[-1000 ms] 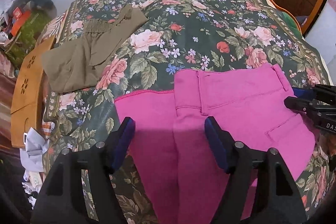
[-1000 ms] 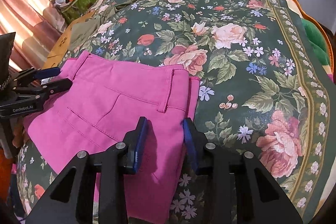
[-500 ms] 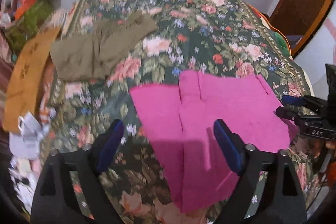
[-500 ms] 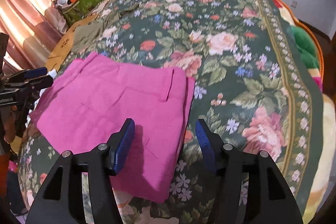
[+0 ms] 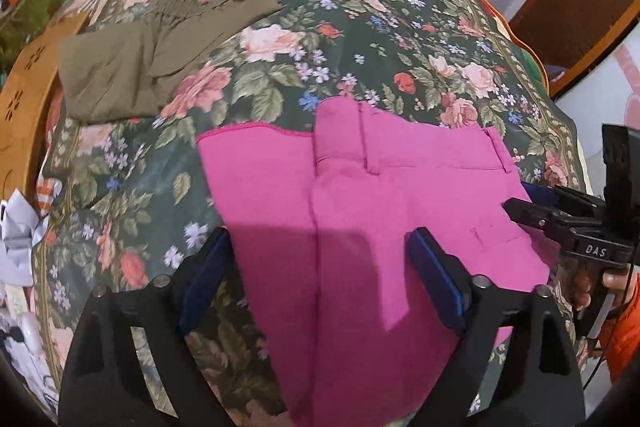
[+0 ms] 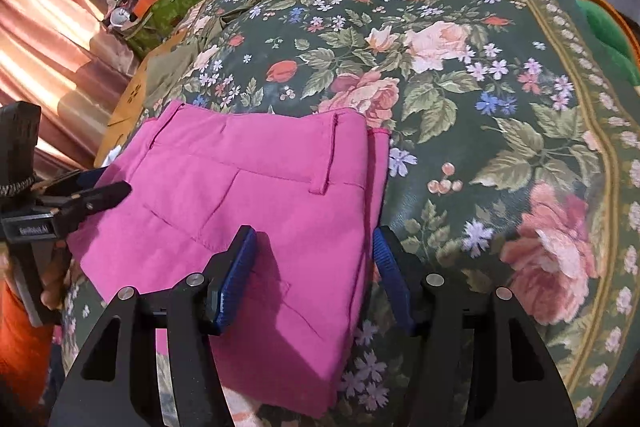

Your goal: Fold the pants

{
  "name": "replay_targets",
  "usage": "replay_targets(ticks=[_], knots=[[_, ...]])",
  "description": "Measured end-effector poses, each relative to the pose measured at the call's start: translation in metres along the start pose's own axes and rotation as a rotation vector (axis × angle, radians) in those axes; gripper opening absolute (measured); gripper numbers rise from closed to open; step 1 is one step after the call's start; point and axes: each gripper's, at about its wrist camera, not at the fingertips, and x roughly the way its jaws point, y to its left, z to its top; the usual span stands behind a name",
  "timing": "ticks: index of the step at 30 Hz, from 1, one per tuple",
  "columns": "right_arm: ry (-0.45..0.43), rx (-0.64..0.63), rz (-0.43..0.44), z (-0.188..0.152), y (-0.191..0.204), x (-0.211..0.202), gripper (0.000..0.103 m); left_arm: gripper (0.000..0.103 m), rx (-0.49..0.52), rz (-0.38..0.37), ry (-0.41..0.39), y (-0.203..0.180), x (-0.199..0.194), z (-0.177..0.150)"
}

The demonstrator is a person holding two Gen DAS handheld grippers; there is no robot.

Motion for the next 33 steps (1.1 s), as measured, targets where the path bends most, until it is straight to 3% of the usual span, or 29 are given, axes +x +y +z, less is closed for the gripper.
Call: replay_targets(ticks=[5, 7, 10, 15, 24, 33], knots=[[0.009, 0.009, 0.013, 0.005, 0.000, 0.007, 0.048, 0.063, 0.031, -0.018, -0.013, -0.005, 0.000, 0.004], [0.006, 0.013, 0.012, 0.006, -0.001, 0.007, 0.038, 0.048, 0.045, -0.010, -0.021, -0.008, -0.001, 0.005], [-0.007, 0.027, 0.004, 0.007, -0.003, 0.004, 0.022, 0.033, 0.043, 0.002, -0.033, -0.007, -0.003, 0.007], [-0.047, -0.034, -0.038, 0.007, 0.006, -0.007, 0.012, 0.014, 0.029, 0.007, -0.066, -0.003, -0.013, 0.010], [-0.138, -0.108, -0.036, 0.025, 0.032, -0.038, 0.010, 0.011, 0.060, 0.066, -0.154, -0.003, -0.044, 0.016], [-0.229, -0.175, -0.050, 0.054, 0.065, -0.060, 0.010, 0.001, 0.040, 0.097, -0.285, 0.019, -0.094, 0.041]])
